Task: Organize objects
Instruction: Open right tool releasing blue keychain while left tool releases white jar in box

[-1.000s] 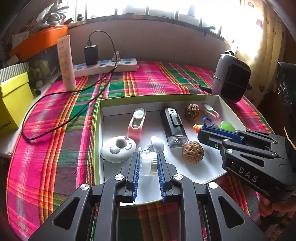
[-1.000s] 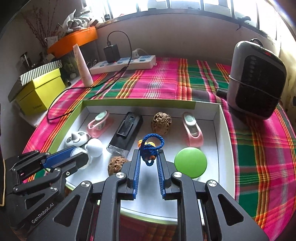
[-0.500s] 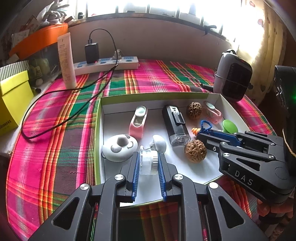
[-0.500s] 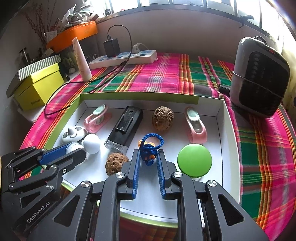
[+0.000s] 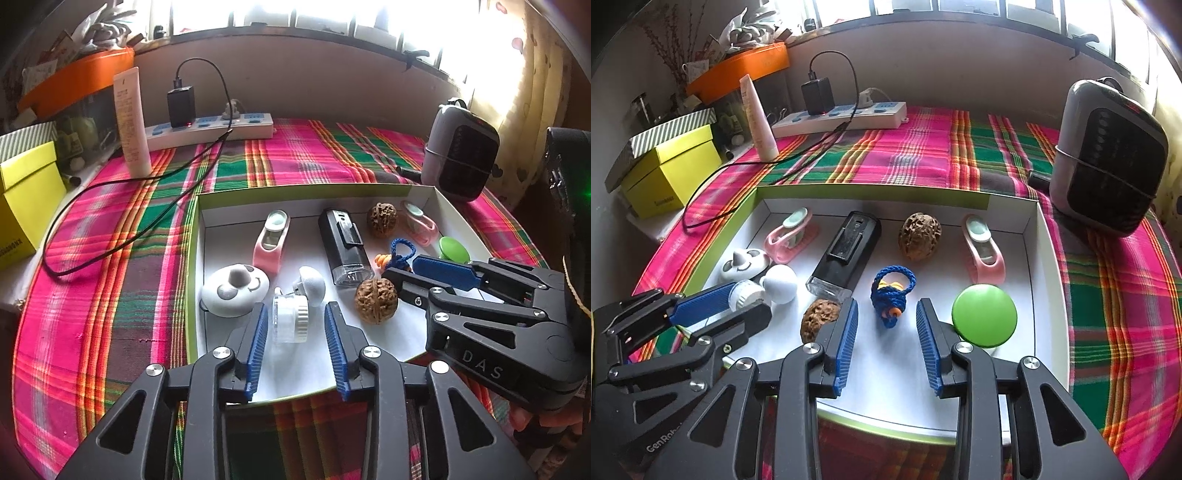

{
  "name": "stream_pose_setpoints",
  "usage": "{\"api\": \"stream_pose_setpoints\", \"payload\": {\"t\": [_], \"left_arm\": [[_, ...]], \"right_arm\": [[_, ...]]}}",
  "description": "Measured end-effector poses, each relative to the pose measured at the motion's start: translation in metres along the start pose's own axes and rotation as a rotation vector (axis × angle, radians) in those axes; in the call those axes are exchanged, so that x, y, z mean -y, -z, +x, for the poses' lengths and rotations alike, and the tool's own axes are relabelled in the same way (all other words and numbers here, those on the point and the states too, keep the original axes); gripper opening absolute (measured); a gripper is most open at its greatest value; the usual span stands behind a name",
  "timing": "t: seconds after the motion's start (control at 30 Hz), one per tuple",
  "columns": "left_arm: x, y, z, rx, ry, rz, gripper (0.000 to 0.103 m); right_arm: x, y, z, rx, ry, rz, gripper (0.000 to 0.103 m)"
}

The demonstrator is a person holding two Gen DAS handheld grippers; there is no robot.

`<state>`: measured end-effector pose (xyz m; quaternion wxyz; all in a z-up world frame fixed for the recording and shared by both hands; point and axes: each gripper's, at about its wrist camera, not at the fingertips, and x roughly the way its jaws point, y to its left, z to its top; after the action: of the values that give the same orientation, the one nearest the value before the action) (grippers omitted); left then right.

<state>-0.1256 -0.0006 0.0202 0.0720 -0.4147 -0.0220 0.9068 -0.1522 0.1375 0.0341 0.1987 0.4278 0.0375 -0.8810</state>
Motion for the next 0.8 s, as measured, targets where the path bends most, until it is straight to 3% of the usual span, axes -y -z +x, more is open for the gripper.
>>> {"api": "stream_pose_setpoints", "payload": {"t": [0.6,0.8], "left_arm": [[0.006,0.008,-0.026,0.037,-0.029,0.010,0.037],[0.011,0.015,-0.040,0.051,-0.029,0.009,0.039]], "right_arm": [[-0.011,0.009,-0.033,0.073,0.023,-0.011,0.035],[-0.012,0.018,-0.051,0.104,0.016,0.003,0.043]]}}
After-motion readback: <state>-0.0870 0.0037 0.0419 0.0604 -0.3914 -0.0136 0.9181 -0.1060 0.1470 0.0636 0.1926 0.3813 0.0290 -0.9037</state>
